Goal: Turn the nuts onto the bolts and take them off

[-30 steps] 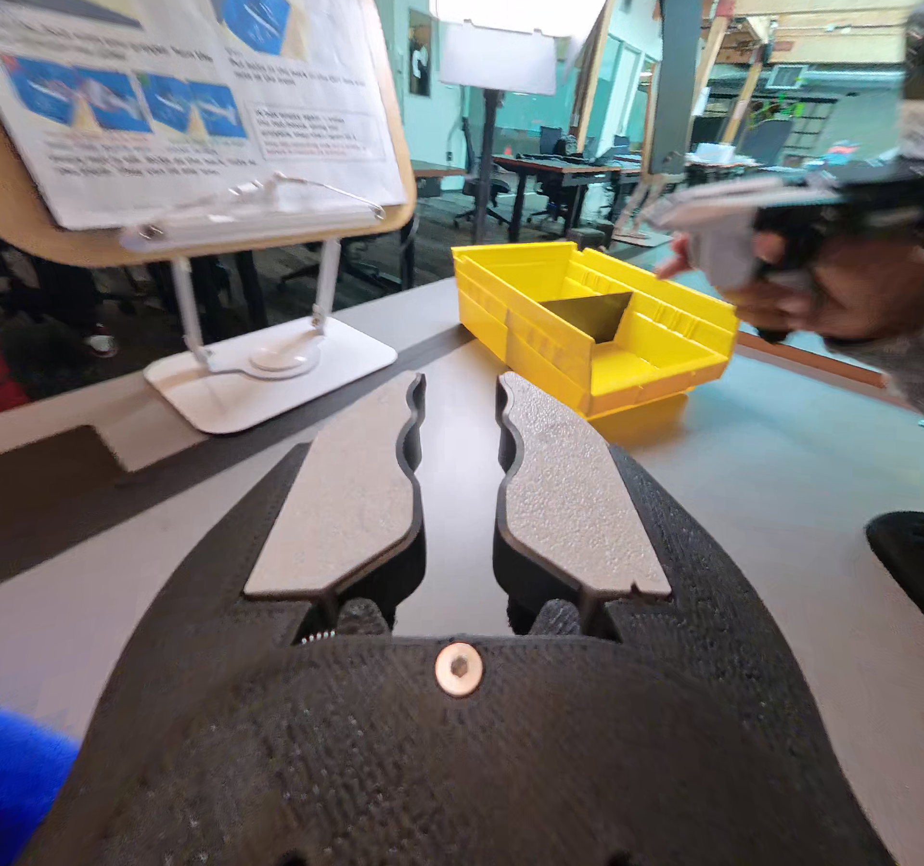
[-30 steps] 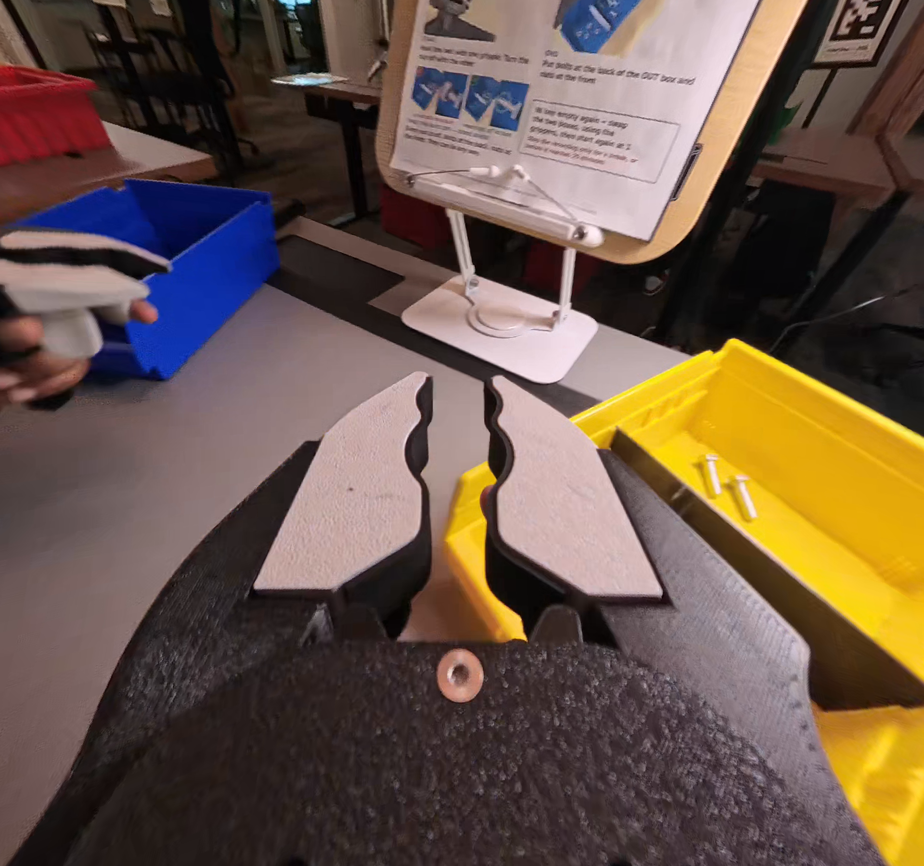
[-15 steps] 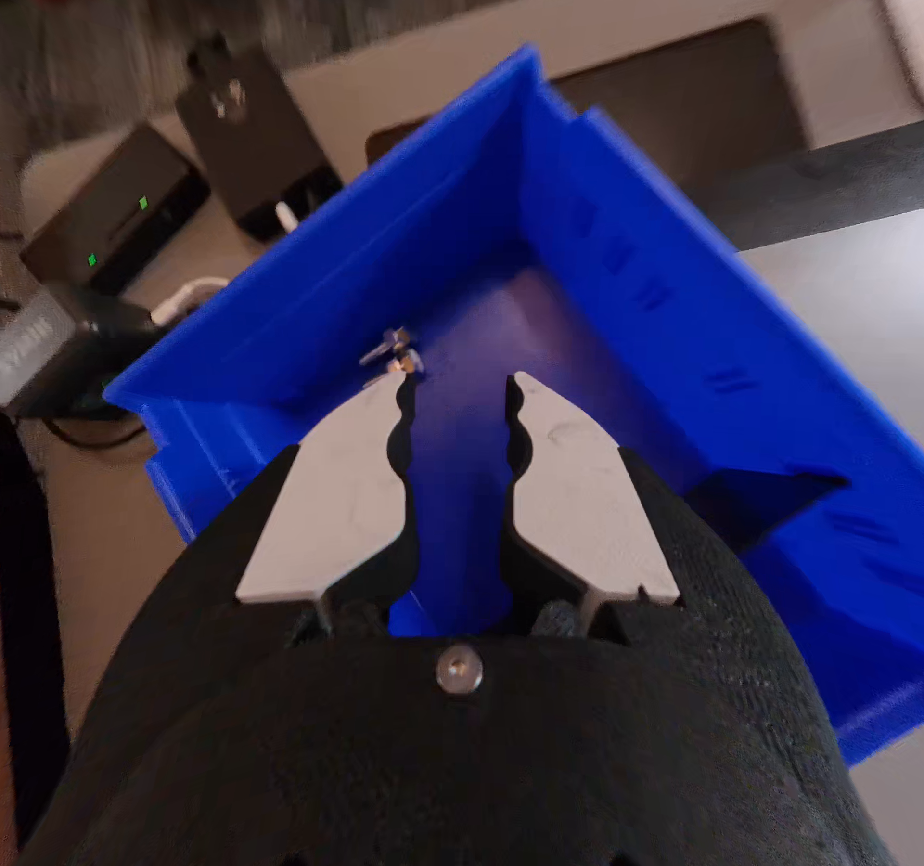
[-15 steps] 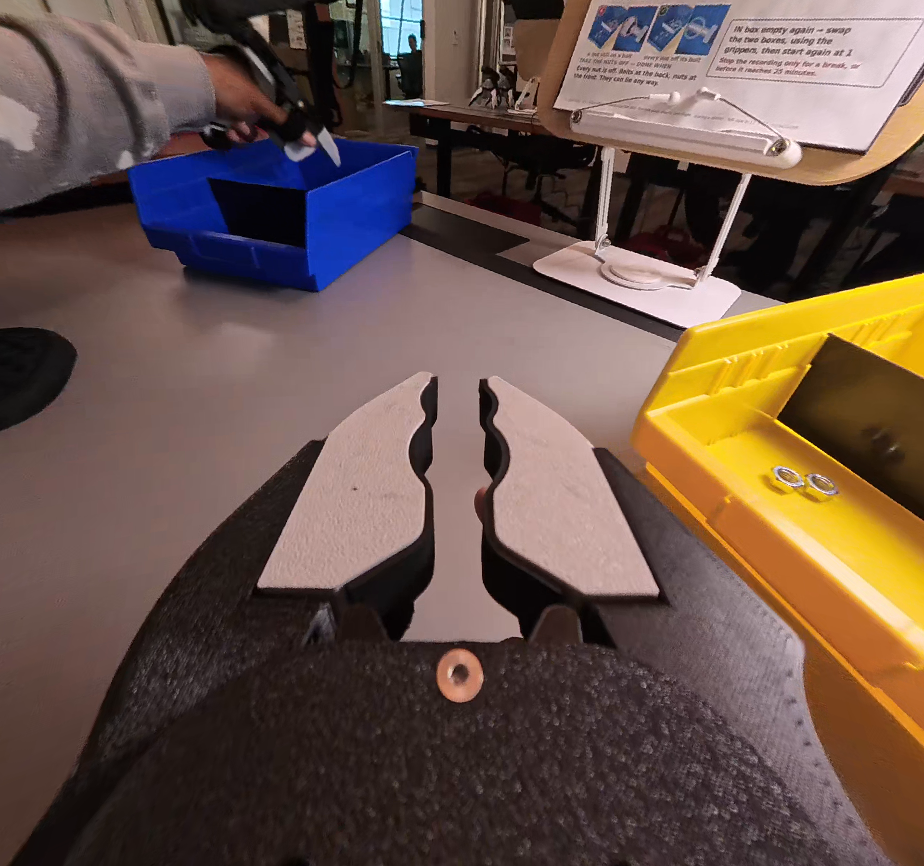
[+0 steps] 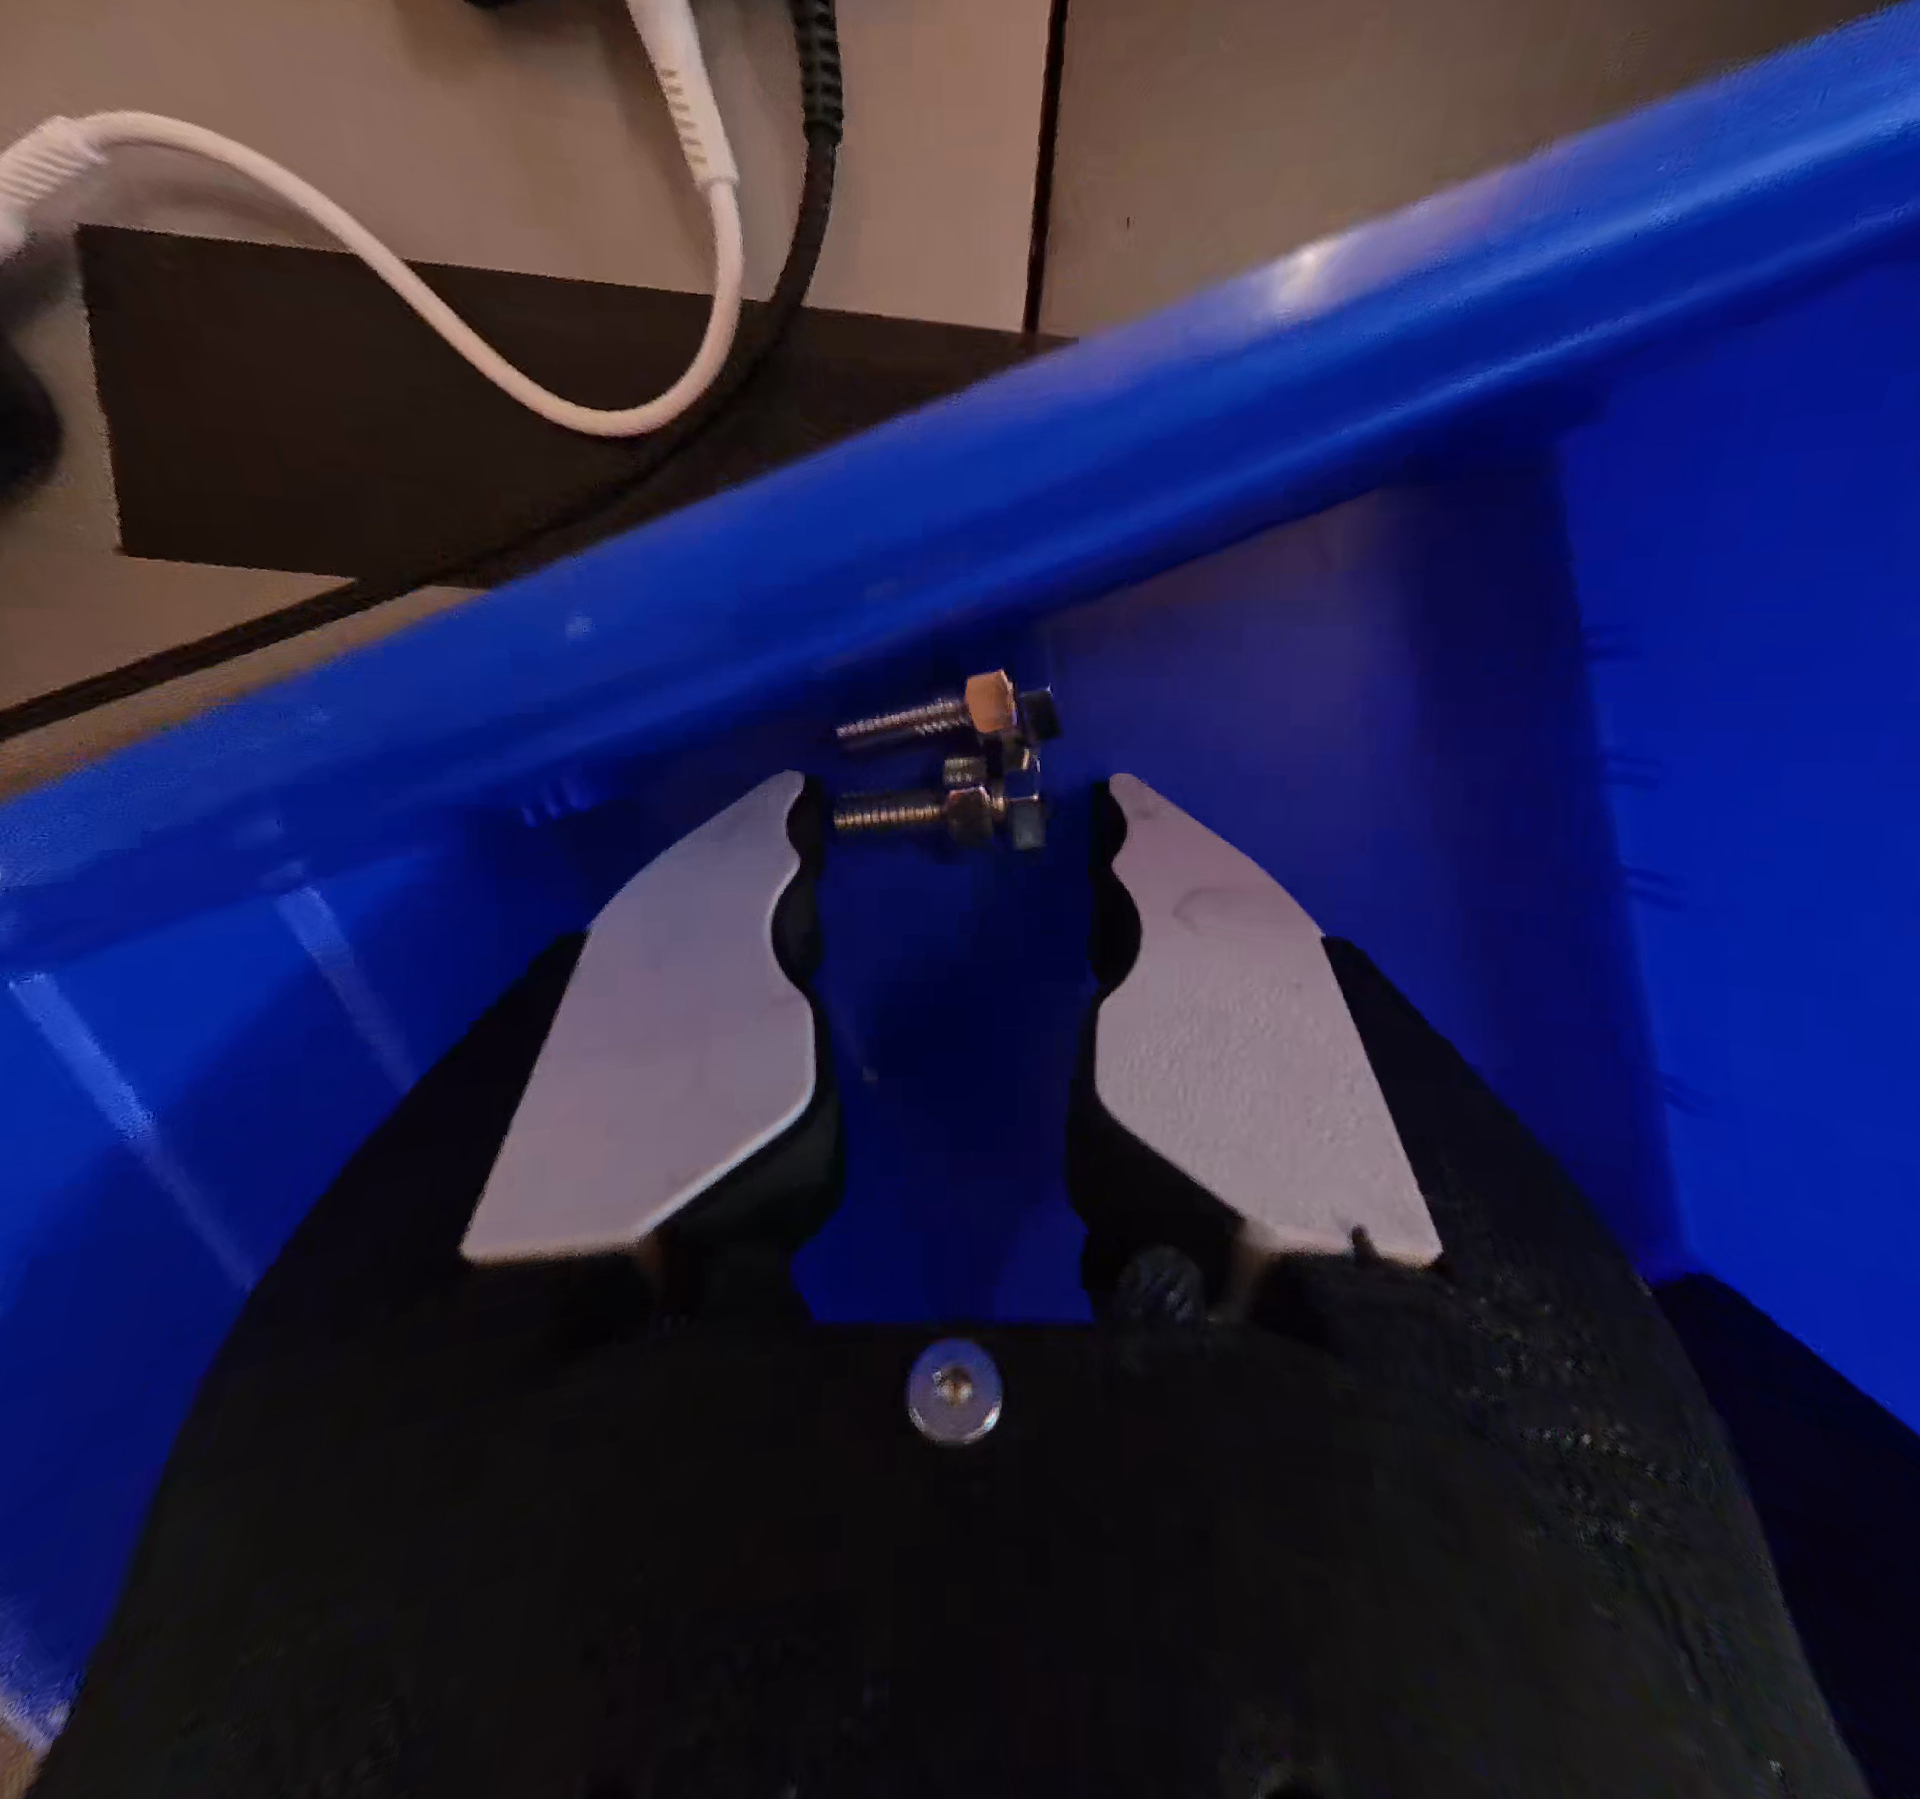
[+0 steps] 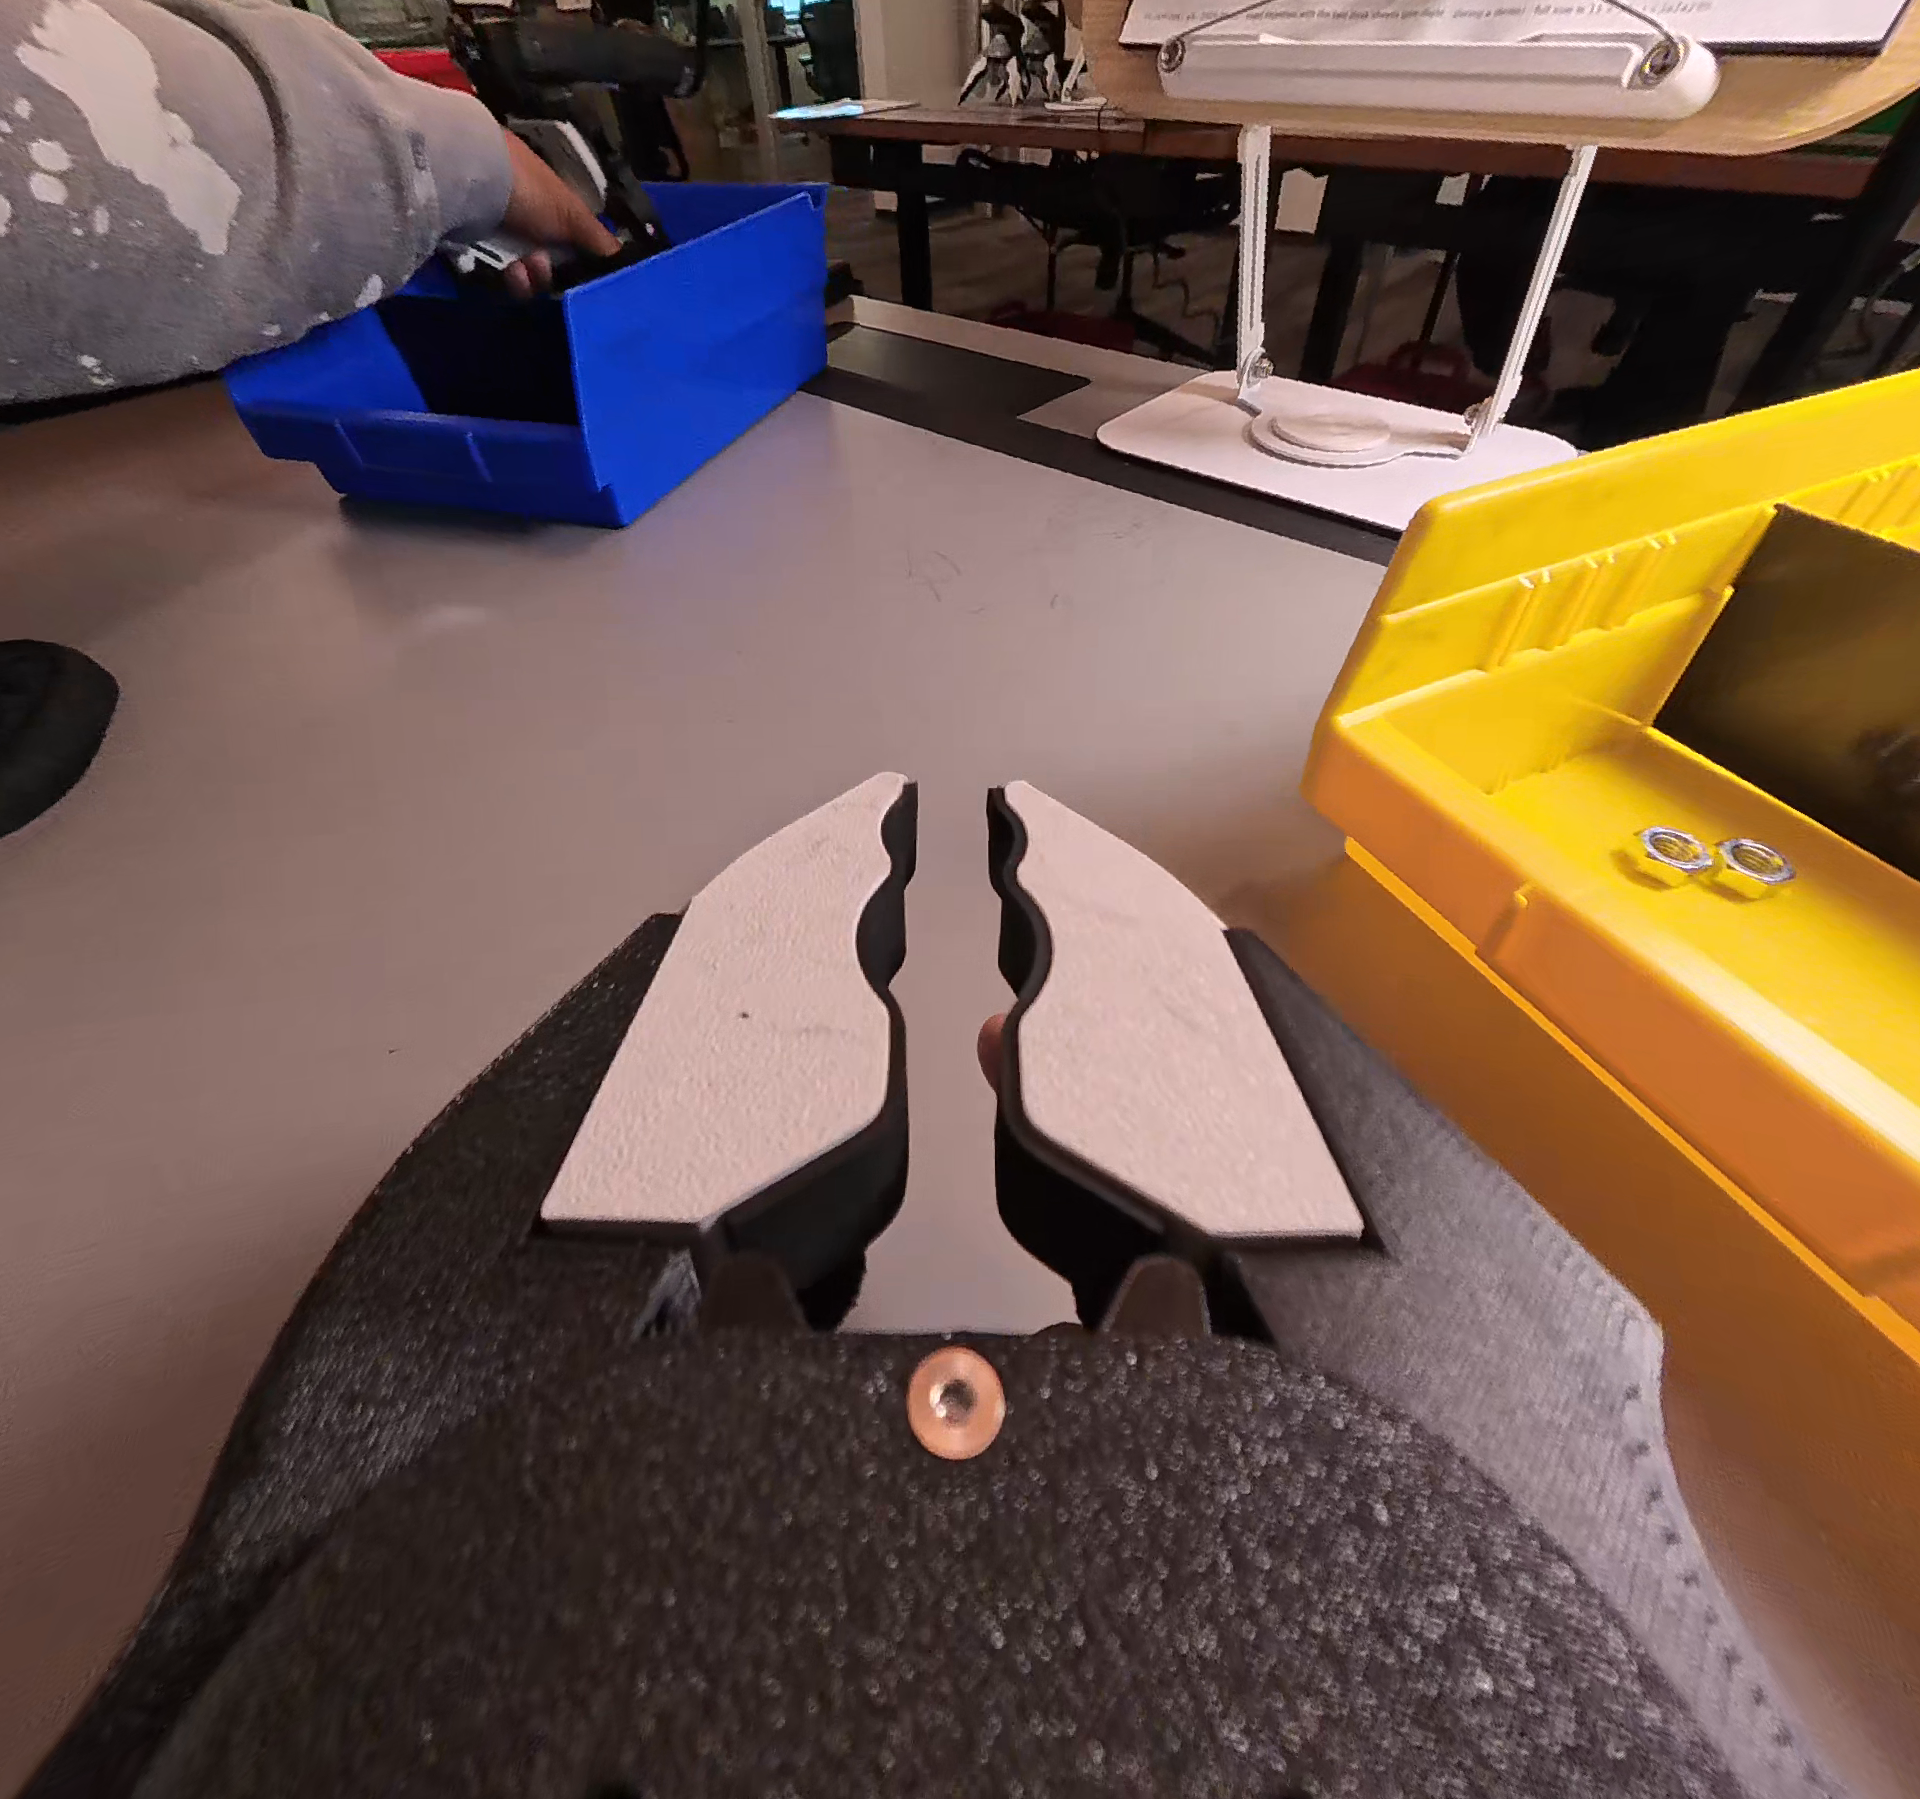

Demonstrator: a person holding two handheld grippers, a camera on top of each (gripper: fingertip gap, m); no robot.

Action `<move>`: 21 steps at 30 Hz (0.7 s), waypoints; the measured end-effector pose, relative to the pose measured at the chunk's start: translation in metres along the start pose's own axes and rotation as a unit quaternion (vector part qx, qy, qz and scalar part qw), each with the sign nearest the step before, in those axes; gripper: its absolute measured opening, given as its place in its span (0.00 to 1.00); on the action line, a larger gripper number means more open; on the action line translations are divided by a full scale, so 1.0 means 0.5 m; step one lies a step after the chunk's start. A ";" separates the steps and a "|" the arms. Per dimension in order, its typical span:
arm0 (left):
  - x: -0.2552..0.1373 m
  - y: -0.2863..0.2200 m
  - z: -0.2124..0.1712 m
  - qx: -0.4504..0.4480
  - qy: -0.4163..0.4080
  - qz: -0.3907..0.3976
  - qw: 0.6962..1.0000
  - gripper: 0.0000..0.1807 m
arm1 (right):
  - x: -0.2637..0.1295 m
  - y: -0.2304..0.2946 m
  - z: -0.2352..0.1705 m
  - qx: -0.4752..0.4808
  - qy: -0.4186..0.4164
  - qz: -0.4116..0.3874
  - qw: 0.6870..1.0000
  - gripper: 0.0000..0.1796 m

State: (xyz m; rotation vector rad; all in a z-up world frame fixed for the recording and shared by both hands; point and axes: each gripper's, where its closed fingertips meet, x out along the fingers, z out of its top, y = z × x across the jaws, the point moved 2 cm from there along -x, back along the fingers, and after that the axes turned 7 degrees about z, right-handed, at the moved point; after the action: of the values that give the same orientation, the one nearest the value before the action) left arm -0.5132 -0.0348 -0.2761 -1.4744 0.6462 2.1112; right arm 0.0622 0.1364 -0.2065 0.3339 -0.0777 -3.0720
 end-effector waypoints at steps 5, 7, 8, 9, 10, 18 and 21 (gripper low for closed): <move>-0.003 -0.004 -0.002 0.026 -0.009 -0.008 1.000 0.23 | 0.006 -0.003 -0.011 -0.003 0.013 -0.003 1.000 0.06; -0.009 -0.013 -0.005 0.046 -0.019 -0.015 0.999 0.23 | 0.008 -0.004 -0.013 -0.006 0.017 -0.006 1.000 0.06; -0.017 -0.016 -0.003 0.060 -0.031 -0.012 0.998 0.23 | 0.008 -0.004 -0.014 -0.008 0.017 -0.008 1.000 0.06; -0.030 -0.021 0.000 0.078 -0.045 -0.009 0.996 0.24 | 0.008 -0.005 -0.015 -0.010 0.017 -0.010 1.000 0.06; -0.048 -0.027 0.005 0.098 -0.063 -0.006 0.993 0.24 | 0.008 -0.005 -0.015 -0.010 0.017 -0.011 1.000 0.06; -0.340 -0.181 0.003 0.277 -0.368 -0.008 0.888 0.23 | 0.031 0.012 0.013 0.021 0.004 0.025 0.999 0.07; -0.446 -0.292 -0.068 0.337 -0.465 -0.039 0.817 0.23 | 0.049 0.026 0.073 0.013 -0.025 0.041 0.999 0.06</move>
State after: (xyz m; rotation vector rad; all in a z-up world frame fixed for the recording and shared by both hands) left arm -0.3298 0.0308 -0.0908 -0.0229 0.7673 1.9012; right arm 0.0312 0.1236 -0.1752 0.2477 -0.1307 -3.0008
